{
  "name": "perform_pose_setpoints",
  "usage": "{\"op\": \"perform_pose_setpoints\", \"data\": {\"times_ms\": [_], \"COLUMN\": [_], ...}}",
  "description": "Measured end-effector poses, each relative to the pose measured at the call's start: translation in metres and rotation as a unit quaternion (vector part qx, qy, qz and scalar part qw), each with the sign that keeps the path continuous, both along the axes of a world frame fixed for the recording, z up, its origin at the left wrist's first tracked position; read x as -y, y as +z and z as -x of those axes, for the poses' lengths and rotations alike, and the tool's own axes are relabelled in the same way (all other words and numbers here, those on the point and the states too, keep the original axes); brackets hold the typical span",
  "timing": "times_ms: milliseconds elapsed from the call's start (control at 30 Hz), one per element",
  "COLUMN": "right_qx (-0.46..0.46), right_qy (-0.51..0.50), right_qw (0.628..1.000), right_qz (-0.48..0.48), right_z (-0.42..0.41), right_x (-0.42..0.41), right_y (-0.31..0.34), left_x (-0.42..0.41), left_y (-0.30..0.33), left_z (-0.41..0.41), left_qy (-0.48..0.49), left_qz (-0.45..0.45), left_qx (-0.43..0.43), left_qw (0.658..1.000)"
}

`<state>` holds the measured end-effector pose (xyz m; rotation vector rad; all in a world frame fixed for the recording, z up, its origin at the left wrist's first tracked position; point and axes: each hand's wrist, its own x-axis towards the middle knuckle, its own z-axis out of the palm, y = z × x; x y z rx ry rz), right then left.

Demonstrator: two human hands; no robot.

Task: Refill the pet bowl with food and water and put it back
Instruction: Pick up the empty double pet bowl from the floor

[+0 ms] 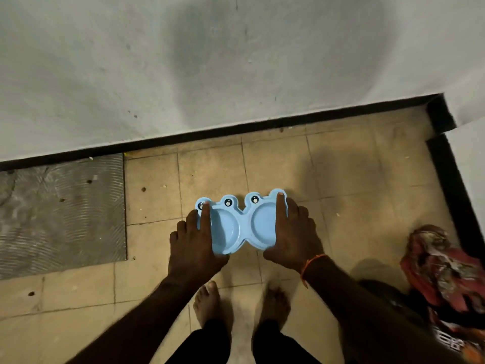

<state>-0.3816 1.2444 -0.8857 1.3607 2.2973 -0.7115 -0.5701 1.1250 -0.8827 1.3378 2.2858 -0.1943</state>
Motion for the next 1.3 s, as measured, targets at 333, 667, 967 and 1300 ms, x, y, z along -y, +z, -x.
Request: {"op": "perform_pose_setpoints", "data": {"times_ms": [333,667,967,1300], "right_qx": [-0.056,-0.106,-0.213,-0.343], "right_qy": [-0.026,-0.034,-0.113,-0.258], "right_qw": [0.997,0.985,0.954,0.879], "right_qz": [-0.042,-0.132,-0.177,-0.208], "right_z": [-0.046,-0.094,-0.136,-0.166], "right_x": [0.032,0.077,0.124,0.195], "right_y": [0.316,0.495,0.560,0.584], "left_x": [0.032,0.074,0.086,0.089], "left_y": [0.307,0.483,0.555,0.602], "left_z": [-0.020,-0.055,-0.069,-0.076], "left_qy": [0.002,-0.022,-0.094,-0.235], "left_qz": [-0.086,-0.200,-0.327,-0.371], "left_qx": [0.027,0.013,0.155,0.218], "left_qw": [0.996,0.980,0.927,0.872]}}
